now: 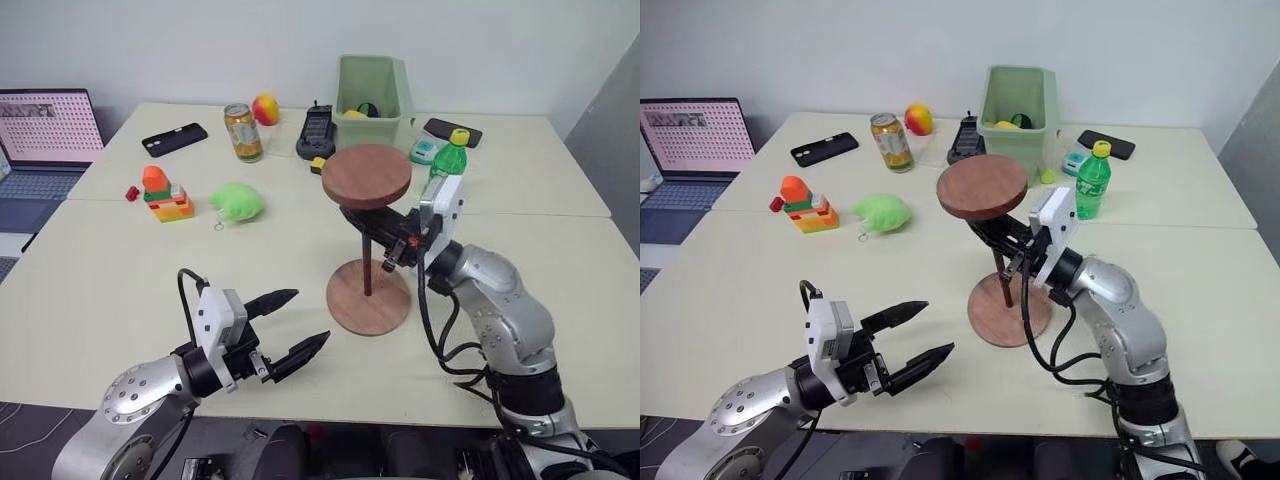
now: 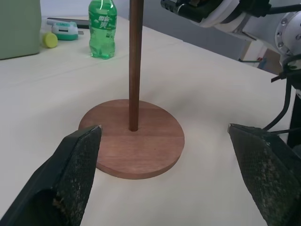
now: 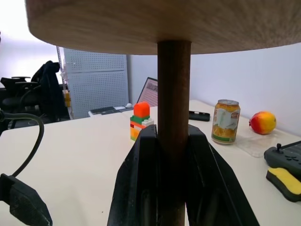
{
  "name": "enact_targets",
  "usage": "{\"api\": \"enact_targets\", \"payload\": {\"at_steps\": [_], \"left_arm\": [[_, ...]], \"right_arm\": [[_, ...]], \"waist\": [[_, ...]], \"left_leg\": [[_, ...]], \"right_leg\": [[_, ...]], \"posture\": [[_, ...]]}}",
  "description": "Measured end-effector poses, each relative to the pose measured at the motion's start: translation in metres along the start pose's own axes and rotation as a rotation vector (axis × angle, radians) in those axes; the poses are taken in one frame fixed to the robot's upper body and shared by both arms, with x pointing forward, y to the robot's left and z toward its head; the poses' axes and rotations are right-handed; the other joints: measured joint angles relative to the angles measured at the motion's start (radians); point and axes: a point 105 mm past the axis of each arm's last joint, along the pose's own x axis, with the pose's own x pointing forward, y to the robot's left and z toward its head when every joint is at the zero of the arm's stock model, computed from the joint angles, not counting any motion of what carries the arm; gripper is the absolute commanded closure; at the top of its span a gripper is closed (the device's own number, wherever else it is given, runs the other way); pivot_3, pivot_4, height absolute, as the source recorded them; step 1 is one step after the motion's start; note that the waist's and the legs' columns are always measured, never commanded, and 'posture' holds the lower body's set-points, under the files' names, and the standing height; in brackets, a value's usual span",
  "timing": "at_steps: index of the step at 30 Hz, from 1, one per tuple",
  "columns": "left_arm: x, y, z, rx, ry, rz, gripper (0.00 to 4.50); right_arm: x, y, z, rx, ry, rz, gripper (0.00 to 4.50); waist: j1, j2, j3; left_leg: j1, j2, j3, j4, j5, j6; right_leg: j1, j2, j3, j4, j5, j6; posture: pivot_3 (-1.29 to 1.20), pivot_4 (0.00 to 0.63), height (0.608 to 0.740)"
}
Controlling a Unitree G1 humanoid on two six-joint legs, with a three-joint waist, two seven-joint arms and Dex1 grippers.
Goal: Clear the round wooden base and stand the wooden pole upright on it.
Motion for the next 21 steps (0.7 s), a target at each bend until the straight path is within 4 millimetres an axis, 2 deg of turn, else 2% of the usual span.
{"api": "enact_targets", "payload": {"at_steps": [4, 9, 16, 19, 21], "left_arm": [[0.000, -0.001, -0.001, -0.003, 0.002, -0.002, 0.00], [-0.002, -0.002, -0.004, -0.009, 0.013, -0.006, 0.00], [-0.002, -0.002, -0.001, 0.011, 0.011, -0.014, 0.00], [-0.001, -0.001, 0.000, 0.017, 0.010, -0.021, 0.00], [-0.001, -0.001, -0.001, 0.018, 0.010, -0.026, 0.00]], "right_arm": [[-0.006, 0.004, -0.004, -0.016, -0.017, -0.014, 4.24], [-0.018, 0.007, -0.016, -0.001, 0.013, -0.035, 4.24], [-0.017, 0.004, -0.023, 0.034, 0.081, -0.058, 4.24], [-0.018, 0.003, -0.028, 0.037, 0.122, -0.061, 4.24], [-0.018, 0.003, -0.031, 0.041, 0.142, -0.063, 4.24]], "waist": [[0.000, 0.000, 0.000], [0.000, 0.001, -0.003], [0.000, 0.001, -0.022], [0.001, 0.004, -0.027], [0.001, -0.001, -0.031]], "left_leg": [[0.003, 0.000, 0.000, -0.002, 0.000, 0.000], [0.017, 0.000, 0.002, -0.012, 0.000, 0.000], [0.020, 0.000, 0.000, -0.014, 0.000, 0.000], [0.030, 0.000, 0.000, -0.017, -0.001, 0.000], [0.038, 0.000, 0.001, -0.023, -0.001, 0.000]], "right_leg": [[0.003, 0.000, 0.000, -0.002, 0.000, 0.000], [0.016, 0.000, 0.001, -0.009, 0.000, 0.000], [0.021, 0.000, 0.000, -0.015, 0.000, 0.000], [0.031, 0.000, -0.001, -0.020, -0.002, -0.002], [0.035, -0.001, 0.000, -0.022, -0.004, -0.003]], "posture": [[0.00, 0.150, 0.740], [0.00, 0.150, 0.740], [0.00, 0.150, 0.740], [0.00, 0.150, 0.740], [0.00, 0.150, 0.740]]}}
